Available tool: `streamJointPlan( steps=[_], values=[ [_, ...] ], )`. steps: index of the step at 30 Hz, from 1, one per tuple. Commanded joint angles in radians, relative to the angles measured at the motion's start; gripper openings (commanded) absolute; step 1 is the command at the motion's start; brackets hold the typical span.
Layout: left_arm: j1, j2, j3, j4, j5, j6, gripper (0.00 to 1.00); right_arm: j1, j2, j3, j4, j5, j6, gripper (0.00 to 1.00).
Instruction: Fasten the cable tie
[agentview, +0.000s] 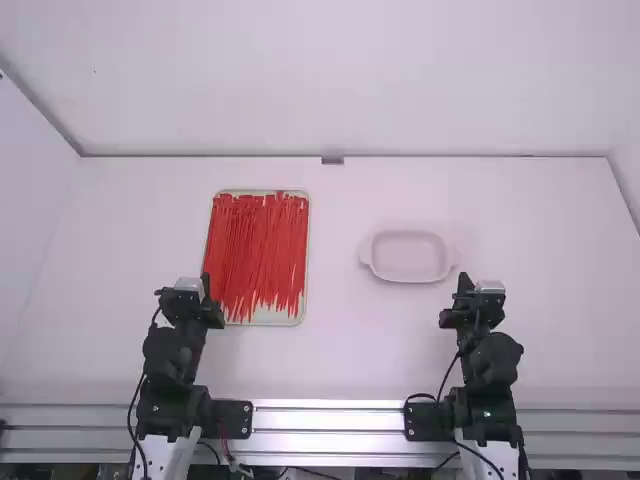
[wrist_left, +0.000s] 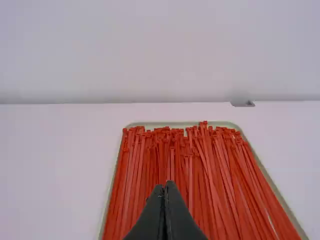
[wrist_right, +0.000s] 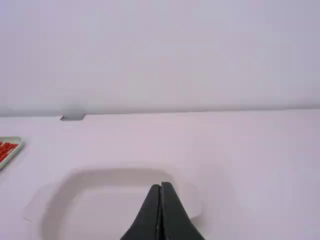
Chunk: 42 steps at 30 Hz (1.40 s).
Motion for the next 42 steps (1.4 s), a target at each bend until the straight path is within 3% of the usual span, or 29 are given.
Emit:
streamJointPlan(
  steps=[1, 10, 17, 42],
  values=[
    [0.000, 0.000, 0.000, 0.000, 0.000, 0.000, 0.00, 0.000, 0.000, 0.000, 0.000, 0.000, 0.000, 0.00],
    [-0.002, 0.026, 0.028, -0.009, 0.009, -0.002, 0.03, 0.001, 0.028, 0.024, -0.001, -0.009, 0.003, 0.03],
    [-0.014, 0.105, 0.094, -0.043, 0.029, 0.000, 0.10, 0.016, 0.128, 0.097, -0.021, -0.028, 0.000, 0.10],
    [-0.108, 0.598, 0.334, -0.087, 0.109, -0.063, 0.54, 0.176, 0.803, 0.523, -0.145, -0.015, 0.054, 0.55]
  ],
)
